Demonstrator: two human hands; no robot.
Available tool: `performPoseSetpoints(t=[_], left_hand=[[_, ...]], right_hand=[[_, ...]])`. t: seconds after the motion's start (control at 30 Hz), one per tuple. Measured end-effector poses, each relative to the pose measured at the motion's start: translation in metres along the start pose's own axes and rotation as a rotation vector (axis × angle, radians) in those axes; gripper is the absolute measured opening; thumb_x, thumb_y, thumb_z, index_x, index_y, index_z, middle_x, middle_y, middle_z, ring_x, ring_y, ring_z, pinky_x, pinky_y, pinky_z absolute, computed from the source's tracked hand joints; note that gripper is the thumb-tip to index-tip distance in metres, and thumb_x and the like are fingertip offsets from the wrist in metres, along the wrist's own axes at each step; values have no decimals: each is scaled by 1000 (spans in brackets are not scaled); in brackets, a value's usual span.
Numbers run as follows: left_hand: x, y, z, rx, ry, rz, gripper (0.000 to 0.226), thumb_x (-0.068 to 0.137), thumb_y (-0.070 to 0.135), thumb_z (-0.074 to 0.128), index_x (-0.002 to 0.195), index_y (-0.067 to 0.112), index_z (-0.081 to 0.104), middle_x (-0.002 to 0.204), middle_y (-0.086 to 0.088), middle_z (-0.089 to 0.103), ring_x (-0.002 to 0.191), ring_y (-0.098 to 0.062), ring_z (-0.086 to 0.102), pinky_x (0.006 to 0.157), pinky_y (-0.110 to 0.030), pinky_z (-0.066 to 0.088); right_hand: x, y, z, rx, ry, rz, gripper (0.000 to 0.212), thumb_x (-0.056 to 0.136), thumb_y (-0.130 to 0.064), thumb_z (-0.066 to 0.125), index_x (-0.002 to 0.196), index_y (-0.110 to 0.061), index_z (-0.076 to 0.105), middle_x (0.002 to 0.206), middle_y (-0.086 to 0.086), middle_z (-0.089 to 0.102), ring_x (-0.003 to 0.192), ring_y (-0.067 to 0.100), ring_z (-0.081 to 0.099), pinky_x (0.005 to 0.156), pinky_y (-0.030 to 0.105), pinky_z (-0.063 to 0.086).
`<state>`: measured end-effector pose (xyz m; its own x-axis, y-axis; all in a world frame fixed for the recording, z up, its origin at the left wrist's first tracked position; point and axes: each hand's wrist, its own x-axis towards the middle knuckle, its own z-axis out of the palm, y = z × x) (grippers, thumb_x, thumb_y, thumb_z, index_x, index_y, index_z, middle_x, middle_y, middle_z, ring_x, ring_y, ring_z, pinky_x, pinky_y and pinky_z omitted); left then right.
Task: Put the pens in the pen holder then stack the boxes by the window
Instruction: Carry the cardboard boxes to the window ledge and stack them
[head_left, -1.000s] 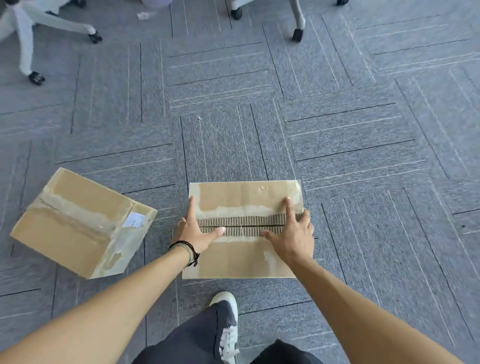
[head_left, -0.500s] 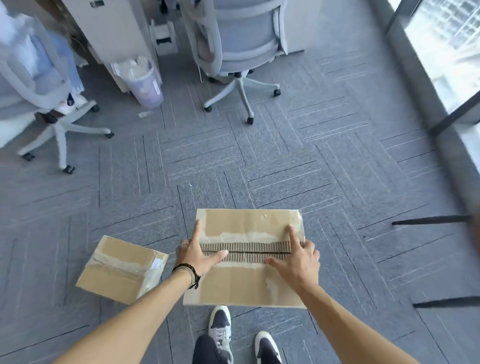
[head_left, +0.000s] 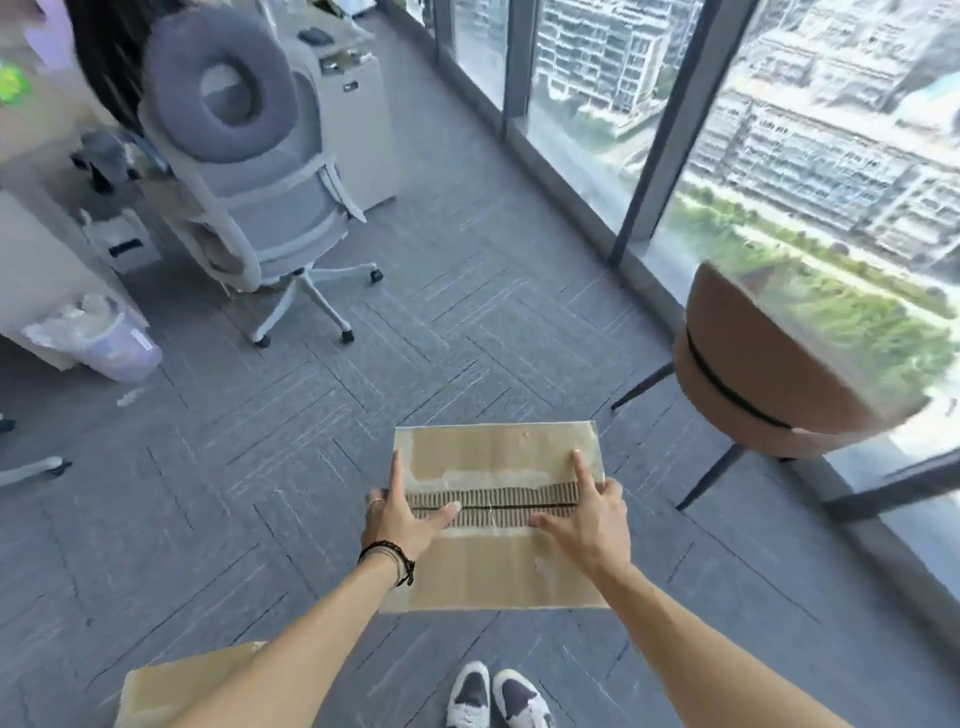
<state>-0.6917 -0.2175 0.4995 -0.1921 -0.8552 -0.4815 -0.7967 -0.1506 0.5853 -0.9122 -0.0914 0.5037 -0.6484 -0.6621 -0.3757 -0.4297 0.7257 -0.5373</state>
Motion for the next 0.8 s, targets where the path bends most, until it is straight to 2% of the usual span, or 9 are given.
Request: performPoseSetpoints(t=[0.27, 0.4, 0.6, 0.8], left_hand=[[-30, 106, 66, 289, -148, 327, 132, 52, 85, 68, 145, 60, -23, 137, -15, 35, 120, -35, 51, 92, -49, 53], [-70, 155, 118, 382, -230, 470, 133, 53, 85, 70, 145, 59, -23, 147, -17, 28, 129, -39, 45, 98, -56, 49], [-191, 207, 215, 476, -338, 666, 130, 63, 74, 76, 154, 48, -12, 149, -22, 30, 139, -40, 33, 107, -53, 38], [-329, 228, 321, 566, -448, 816, 128, 63, 79, 73, 155, 47, -9, 148, -21, 32, 138, -41, 33, 109, -54, 39]], right_hand=[[-64, 84, -87, 150, 280, 257, 115, 67, -64, 83, 157, -48, 13, 142, 12, 36, 129, 33, 44, 104, 52, 48], [-113, 142, -124, 208, 405, 382, 115, 68, -66, 80, 159, -45, 13, 143, 13, 35, 129, 33, 43, 106, 52, 47], [-211, 254, -174, 278, 540, 570, 115, 71, -65, 80, 161, -44, 12, 148, 17, 33, 133, 36, 42, 107, 50, 46], [-328, 375, -216, 339, 677, 701, 112, 71, -61, 82, 160, -41, 17, 146, 16, 35, 132, 36, 43, 107, 49, 46]])
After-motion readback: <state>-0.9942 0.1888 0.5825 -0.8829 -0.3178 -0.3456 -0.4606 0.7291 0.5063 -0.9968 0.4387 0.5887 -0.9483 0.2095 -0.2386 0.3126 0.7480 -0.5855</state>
